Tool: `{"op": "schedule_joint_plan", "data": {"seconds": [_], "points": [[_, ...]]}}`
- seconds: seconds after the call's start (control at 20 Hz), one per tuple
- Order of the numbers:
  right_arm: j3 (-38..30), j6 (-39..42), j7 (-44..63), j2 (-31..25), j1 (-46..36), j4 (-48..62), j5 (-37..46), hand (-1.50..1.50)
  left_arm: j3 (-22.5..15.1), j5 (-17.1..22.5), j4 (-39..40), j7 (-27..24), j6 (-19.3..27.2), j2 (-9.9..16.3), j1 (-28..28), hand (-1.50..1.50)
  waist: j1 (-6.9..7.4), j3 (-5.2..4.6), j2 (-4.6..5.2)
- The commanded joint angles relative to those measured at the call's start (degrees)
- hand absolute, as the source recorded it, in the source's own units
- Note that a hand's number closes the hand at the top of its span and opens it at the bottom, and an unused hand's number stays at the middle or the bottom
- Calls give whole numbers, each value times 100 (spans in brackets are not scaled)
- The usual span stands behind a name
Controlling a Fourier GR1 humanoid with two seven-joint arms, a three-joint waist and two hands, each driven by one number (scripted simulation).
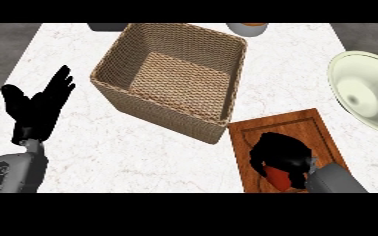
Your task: Pick the bell pepper from the cutting board and place it in the basket
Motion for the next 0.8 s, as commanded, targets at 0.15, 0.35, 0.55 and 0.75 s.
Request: {"op": "schedule_joint_plan", "data": {"seconds": [0.15, 0.35, 0.55, 0.75], "points": [[-125, -15, 2060, 1795, 529, -64, -116, 150, 73, -19, -10, 25, 90, 27, 54, 0, -232, 143, 6], [-121, -266, 2826, 2559, 821, -346, -410, 150, 89, 21, -2, 32, 81, 4, 83, 0, -229, 198, 48], [173, -966, 3221, 2590, 974, -1000, -1093, 150, 68, 42, -13, 25, 28, 0, 77, 0, -79, 249, 31], [629, -1976, 4003, 2609, 915, -1625, -1313, 150, -10, 10, 25, 54, 35, -70, 99, 0, -9, 208, -21]]}}
